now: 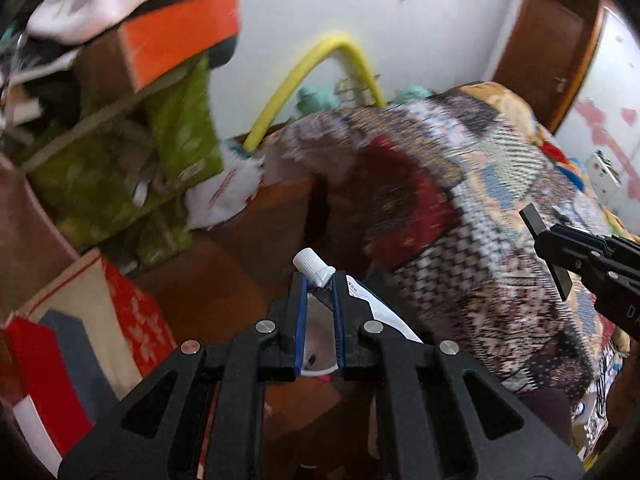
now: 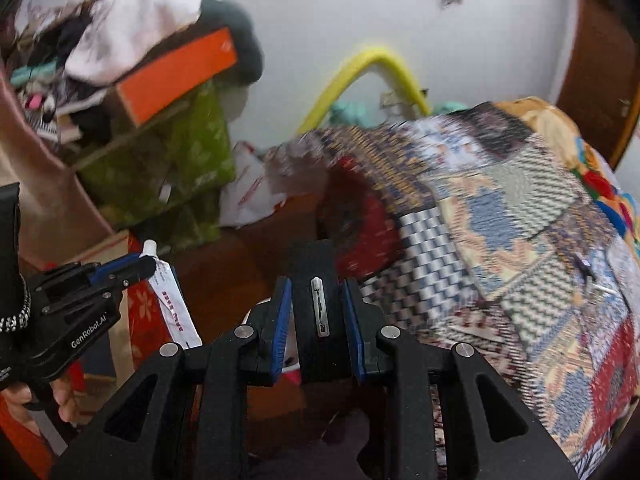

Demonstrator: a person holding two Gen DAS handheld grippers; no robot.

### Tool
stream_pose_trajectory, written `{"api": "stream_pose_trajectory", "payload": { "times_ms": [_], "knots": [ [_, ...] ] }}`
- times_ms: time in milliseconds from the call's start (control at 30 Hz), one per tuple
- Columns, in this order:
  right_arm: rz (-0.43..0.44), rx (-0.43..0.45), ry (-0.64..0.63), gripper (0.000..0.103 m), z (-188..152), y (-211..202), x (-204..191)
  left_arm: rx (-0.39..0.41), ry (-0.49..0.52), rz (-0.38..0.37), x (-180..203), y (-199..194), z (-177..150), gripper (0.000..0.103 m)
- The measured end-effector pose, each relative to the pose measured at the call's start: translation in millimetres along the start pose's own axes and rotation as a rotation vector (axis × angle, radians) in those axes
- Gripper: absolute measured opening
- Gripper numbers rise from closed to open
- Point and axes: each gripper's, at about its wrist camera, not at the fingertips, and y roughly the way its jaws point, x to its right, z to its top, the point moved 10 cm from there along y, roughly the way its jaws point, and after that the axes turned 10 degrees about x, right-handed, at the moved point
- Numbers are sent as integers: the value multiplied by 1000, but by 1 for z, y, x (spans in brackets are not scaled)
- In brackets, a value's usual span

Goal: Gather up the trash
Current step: 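Carry the black item and white tube over the white bin with both tools, then open the right tool over the bin while the left tool releases the white tube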

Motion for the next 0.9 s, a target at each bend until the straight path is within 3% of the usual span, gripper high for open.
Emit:
{"api": "stream_pose_trajectory", "payload": {
  "times_ms": [200,467,733,900],
  "knots": [
    [68,-105,-15,24,-24,53,-32,-113,-57,75,-46,38,-39,11],
    [120,-248,12,24,-58,111,-54,-237,-80,120,-70,81,-86,11],
    [207,-350,38,25,-74,152,-68,-344,-109,94,-68,118,-112,11],
    [205,-363,62,39,-68,161,-60,-373,-80,71,-52,135,-112,9]
  ]
}}
